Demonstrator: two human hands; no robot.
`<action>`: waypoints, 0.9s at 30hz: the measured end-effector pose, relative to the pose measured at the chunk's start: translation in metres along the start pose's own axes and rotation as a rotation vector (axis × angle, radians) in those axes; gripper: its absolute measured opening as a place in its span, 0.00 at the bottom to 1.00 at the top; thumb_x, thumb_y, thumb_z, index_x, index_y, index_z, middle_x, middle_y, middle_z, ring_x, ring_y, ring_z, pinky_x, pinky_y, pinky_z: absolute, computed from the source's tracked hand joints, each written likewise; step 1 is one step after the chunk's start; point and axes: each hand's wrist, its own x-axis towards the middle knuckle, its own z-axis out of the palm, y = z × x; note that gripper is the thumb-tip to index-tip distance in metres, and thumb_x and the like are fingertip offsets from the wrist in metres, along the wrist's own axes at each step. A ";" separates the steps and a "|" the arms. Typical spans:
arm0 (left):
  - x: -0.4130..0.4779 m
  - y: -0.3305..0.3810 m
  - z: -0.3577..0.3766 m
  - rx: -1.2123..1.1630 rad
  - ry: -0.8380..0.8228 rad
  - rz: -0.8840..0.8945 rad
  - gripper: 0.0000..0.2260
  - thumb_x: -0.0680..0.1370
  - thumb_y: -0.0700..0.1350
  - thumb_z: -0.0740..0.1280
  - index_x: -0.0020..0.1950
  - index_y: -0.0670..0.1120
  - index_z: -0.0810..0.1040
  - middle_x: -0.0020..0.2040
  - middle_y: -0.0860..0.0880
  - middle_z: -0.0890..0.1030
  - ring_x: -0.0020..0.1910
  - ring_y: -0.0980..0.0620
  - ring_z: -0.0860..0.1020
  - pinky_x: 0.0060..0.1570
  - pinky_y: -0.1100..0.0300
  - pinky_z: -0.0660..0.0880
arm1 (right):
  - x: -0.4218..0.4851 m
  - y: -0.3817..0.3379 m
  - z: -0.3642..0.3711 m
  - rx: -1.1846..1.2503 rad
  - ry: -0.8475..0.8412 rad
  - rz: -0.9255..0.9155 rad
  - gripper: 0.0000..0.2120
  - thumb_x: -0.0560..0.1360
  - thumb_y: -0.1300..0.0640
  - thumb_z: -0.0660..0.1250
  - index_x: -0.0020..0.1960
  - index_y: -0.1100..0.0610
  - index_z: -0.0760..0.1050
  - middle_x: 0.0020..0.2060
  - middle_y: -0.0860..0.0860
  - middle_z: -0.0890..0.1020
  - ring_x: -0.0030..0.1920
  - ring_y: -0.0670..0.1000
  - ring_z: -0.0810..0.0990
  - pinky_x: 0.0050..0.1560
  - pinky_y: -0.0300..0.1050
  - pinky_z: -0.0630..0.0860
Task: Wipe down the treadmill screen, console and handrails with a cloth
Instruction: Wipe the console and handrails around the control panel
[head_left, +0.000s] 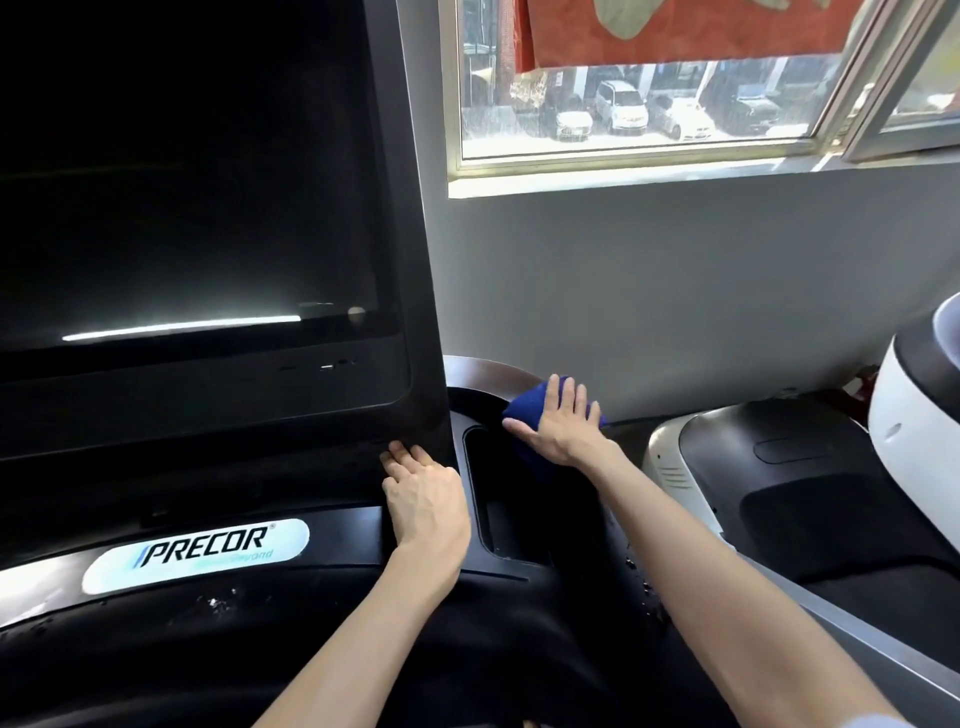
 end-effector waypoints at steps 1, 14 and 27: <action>-0.001 0.000 0.000 -0.002 -0.001 0.002 0.29 0.80 0.45 0.58 0.75 0.33 0.50 0.75 0.32 0.53 0.74 0.37 0.57 0.67 0.53 0.65 | -0.006 0.004 0.003 -0.030 0.023 -0.007 0.46 0.75 0.34 0.55 0.75 0.62 0.37 0.75 0.61 0.44 0.75 0.61 0.44 0.72 0.59 0.46; -0.003 -0.001 0.003 0.052 0.018 0.036 0.28 0.81 0.44 0.56 0.75 0.32 0.47 0.75 0.30 0.51 0.74 0.35 0.55 0.67 0.53 0.65 | 0.018 -0.032 0.008 -0.035 0.137 -0.113 0.46 0.73 0.43 0.66 0.75 0.62 0.42 0.75 0.59 0.47 0.75 0.60 0.45 0.72 0.59 0.43; -0.003 -0.003 -0.001 0.037 0.012 0.049 0.29 0.79 0.42 0.58 0.75 0.33 0.50 0.75 0.31 0.53 0.74 0.36 0.57 0.66 0.52 0.66 | -0.037 0.011 0.019 -0.004 0.127 0.155 0.45 0.73 0.43 0.64 0.75 0.63 0.41 0.74 0.62 0.50 0.72 0.63 0.53 0.69 0.60 0.54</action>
